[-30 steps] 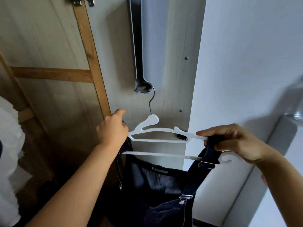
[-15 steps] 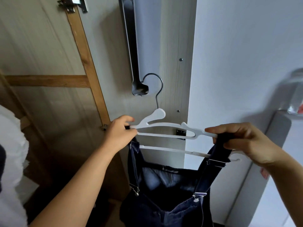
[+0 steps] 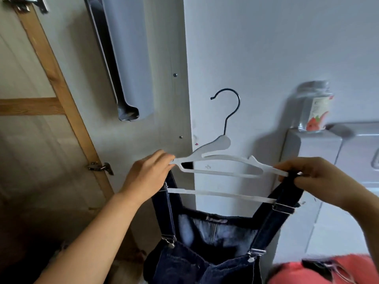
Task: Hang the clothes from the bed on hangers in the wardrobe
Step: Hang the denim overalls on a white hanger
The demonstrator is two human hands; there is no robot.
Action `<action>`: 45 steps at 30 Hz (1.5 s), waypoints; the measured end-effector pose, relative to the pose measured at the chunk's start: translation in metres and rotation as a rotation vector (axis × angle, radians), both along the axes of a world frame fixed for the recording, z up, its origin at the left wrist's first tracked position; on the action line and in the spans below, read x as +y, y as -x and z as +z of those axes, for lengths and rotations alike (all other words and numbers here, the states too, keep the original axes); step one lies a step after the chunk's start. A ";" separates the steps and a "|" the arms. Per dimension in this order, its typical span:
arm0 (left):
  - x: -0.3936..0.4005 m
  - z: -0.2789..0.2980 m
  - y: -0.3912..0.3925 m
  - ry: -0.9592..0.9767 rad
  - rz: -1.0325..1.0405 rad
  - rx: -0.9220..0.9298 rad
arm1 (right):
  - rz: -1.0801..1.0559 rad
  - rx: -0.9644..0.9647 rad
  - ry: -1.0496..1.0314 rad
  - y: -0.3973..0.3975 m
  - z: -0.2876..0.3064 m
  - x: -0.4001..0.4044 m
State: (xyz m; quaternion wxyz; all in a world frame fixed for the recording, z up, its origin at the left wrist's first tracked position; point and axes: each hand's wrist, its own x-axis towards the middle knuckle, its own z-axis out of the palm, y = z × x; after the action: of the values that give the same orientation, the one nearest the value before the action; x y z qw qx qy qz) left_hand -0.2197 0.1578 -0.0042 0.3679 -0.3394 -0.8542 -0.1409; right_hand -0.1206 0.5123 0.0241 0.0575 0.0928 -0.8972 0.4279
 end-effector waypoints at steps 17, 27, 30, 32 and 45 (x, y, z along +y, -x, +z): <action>0.230 0.018 -0.011 -0.208 -0.458 -0.157 | -0.851 0.317 0.015 -0.157 -0.007 0.080; 0.363 0.017 -0.044 -0.298 -0.935 -0.286 | -1.422 0.396 -0.049 -0.249 0.002 0.031; 0.378 0.007 -0.066 -0.319 -1.026 -0.355 | -1.574 0.441 -0.073 -0.270 0.014 0.013; 0.381 -0.005 -0.078 -0.311 -1.120 -0.365 | -1.652 0.472 -0.131 -0.286 0.024 0.003; 0.405 -0.073 -0.170 0.191 -1.383 -1.053 | -1.893 0.464 -0.151 -0.391 0.051 -0.004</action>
State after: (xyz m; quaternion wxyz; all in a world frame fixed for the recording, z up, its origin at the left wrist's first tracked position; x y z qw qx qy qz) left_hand -0.0501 0.5628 -0.0776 -0.2726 -0.7017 -0.5237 -0.3989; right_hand 0.2707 0.5086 0.0747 0.5464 -0.5805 -0.5922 0.1175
